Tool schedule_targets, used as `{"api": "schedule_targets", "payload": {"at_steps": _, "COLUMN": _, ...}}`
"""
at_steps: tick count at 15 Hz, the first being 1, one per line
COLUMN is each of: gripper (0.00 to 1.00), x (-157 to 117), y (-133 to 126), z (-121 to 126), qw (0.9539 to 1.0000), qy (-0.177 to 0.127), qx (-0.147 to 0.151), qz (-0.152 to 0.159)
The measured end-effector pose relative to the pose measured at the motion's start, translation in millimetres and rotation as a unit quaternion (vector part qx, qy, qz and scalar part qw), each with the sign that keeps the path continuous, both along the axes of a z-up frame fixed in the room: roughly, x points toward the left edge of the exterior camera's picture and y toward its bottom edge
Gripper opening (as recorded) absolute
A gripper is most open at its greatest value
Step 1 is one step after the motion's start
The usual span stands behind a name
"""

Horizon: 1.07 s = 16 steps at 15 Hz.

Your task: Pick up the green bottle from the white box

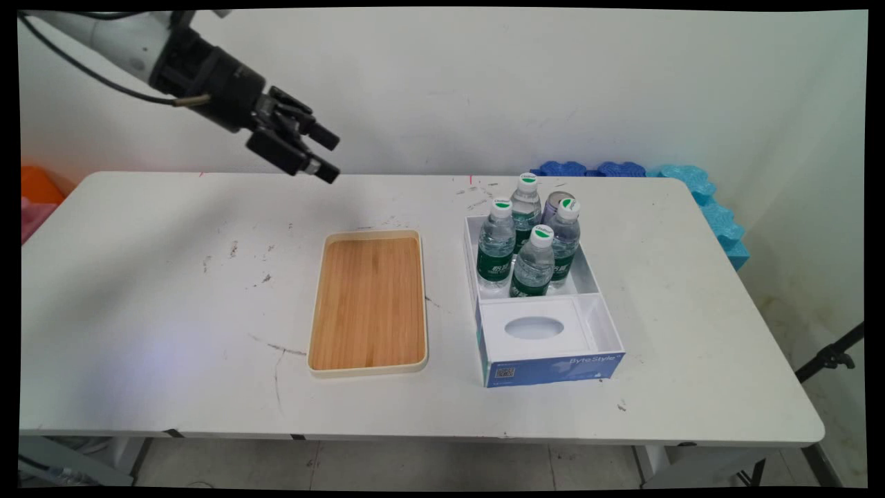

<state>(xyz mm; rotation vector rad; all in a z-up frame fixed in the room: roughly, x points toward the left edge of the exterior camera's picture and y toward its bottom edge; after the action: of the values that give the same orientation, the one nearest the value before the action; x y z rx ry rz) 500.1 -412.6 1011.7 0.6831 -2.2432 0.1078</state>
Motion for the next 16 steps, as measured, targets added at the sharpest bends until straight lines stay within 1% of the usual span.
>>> {"api": "schedule_targets", "payload": {"at_steps": 2, "gripper": 1.00, "x": -14.3, "y": -7.5, "z": -1.3, "qw": 1.0000, "qy": 0.001, "qx": -0.001, "qz": 0.010}}
{"api": "schedule_targets", "payload": {"at_steps": 4, "gripper": 1.00, "x": -34.3, "y": -17.3, "z": -4.2, "qw": 0.9998, "qy": 0.001, "qx": -0.002, "qz": 0.020}}
{"api": "schedule_targets", "payload": {"at_steps": 7, "gripper": 1.00, "x": -56.6, "y": -27.5, "z": -9.8, "qw": 0.9996, "qy": -0.001, "qx": -0.002, "qz": 0.030}}
{"api": "schedule_targets", "payload": {"at_steps": 10, "gripper": 1.00, "x": -88.3, "y": -40.2, "z": -21.5, "qw": 0.9993, "qy": -0.005, "qx": 0.000, "qz": 0.037}}
{"api": "schedule_targets", "payload": {"at_steps": 12, "gripper": 1.00, "x": -103.2, "y": -45.0, "z": -28.8, "qw": 0.9993, "qy": -0.009, "qx": 0.004, "qz": 0.037}}
{"api": "schedule_targets", "payload": {"at_steps": 15, "gripper": 1.00, "x": -130.6, "y": -54.0, "z": -47.5, "qw": 0.9991, "qy": -0.019, "qx": 0.011, "qz": 0.037}}
{"api": "schedule_targets", "payload": {"at_steps": 16, "gripper": 1.00, "x": -135.5, "y": -55.9, "z": -51.7, "qw": 0.9990, "qy": -0.020, "qx": 0.012, "qz": 0.037}}
